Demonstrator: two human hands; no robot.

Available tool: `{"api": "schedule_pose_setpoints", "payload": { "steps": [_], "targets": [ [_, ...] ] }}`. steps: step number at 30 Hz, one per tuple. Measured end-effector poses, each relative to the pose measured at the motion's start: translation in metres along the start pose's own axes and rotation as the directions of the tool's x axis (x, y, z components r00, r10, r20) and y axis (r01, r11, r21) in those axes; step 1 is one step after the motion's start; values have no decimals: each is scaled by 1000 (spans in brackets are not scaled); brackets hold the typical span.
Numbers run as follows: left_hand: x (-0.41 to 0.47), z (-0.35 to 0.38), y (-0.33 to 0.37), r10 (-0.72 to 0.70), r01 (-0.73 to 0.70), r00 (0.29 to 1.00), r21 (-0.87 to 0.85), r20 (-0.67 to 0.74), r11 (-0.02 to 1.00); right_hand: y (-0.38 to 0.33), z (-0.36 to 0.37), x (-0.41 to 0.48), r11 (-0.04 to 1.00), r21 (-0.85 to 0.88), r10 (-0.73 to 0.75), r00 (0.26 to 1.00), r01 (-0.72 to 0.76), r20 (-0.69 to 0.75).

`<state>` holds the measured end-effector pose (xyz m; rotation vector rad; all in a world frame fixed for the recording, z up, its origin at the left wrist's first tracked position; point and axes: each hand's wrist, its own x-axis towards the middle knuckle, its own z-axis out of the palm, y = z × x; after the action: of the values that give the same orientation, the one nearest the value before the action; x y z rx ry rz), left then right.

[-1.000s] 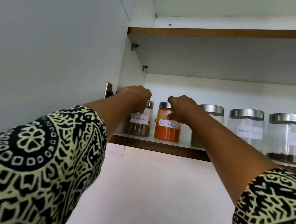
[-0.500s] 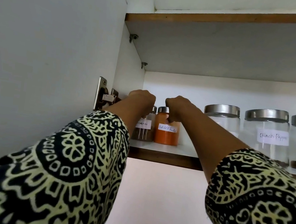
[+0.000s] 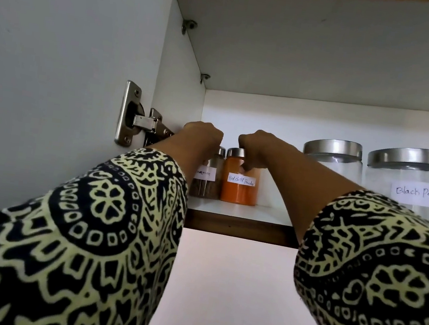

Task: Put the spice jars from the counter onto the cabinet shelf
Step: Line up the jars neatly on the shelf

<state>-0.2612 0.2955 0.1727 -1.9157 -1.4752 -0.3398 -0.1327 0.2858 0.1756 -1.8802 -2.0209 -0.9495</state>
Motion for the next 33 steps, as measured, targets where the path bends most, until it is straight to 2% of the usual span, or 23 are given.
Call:
{"api": "schedule_pose_setpoints", "payload": {
  "steps": [8, 12, 15, 18, 22, 25, 27, 30, 33],
  "targets": [
    [-4, -1, 4, -14, 15, 1000, 32, -19, 999, 0, 2, -4, 1000, -6, -16, 999, 16, -47],
    [-13, -4, 11, -39, 38, 999, 73, 16, 997, -4, -4, -15, 1000, 3, -27, 999, 27, -30],
    [-26, -16, 18, -117, 118, 992, 21, -39, 993, -7, -22, -32, 999, 42, -5, 999, 7, -50],
    [-45, -35, 22, -134, 128, 983, -56, -125, 990, -7, -38, -53, 998, 59, -5, 991, 13, -131],
    [-80, -64, 33, -131, 64, 966, -284, -224, 957, 7, -55, -104, 987, 150, -11, 965, 52, -264],
    [-105, -82, 49, -120, -60, 927, -457, -355, 888, 22, -64, -154, 970, 232, 23, 924, 72, -383],
    [-122, -93, 67, -97, -147, 899, -502, -428, 852, 40, -67, -187, 961, 271, 68, 904, 54, -422],
    [-135, -104, 98, -32, -236, 891, -523, -452, 819, 74, -66, -220, 957, 289, 116, 899, 11, -421],
    [-132, -111, 128, 39, -274, 907, -518, -419, 810, 108, -63, -232, 959, 272, 171, 926, -78, -336]
  ]
}}
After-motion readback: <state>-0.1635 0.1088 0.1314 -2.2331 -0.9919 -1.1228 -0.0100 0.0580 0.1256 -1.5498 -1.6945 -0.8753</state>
